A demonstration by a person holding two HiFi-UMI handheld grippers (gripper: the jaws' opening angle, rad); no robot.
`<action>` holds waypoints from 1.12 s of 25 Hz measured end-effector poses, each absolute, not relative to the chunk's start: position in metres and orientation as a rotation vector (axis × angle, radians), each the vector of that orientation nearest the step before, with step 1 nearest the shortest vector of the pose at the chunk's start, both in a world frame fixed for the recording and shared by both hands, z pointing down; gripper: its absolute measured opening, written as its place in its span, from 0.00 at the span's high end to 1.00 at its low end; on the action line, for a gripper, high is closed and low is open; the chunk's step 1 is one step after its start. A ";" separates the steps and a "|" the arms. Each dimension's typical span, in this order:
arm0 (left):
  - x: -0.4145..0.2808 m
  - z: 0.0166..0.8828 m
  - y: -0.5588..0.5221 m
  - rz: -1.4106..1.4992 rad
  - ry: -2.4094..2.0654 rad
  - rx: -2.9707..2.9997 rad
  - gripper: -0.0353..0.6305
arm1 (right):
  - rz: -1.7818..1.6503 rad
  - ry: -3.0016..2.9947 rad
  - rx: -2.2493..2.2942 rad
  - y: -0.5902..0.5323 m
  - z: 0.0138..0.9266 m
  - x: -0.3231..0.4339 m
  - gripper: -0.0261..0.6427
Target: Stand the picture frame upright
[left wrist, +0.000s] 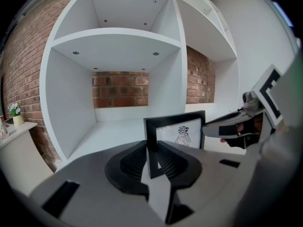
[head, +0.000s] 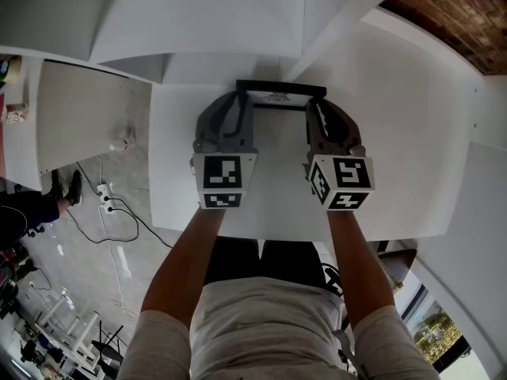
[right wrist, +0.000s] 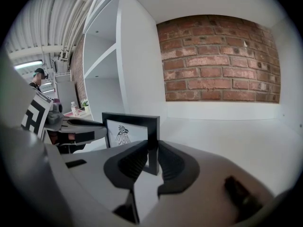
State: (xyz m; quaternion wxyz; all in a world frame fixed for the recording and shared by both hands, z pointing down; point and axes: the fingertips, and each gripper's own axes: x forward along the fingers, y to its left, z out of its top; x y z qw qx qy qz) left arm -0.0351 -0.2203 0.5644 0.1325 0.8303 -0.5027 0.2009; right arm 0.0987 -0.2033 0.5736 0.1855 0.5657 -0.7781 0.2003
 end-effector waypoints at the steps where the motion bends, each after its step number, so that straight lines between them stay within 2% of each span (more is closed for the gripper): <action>1: -0.035 0.564 -0.220 0.584 -1.459 2.410 0.83 | 0.564 -2.194 1.593 -0.203 0.573 0.099 0.85; 28: -0.039 0.559 -0.214 0.599 -1.461 2.396 0.76 | 0.601 -2.195 1.583 -0.200 0.572 0.099 0.83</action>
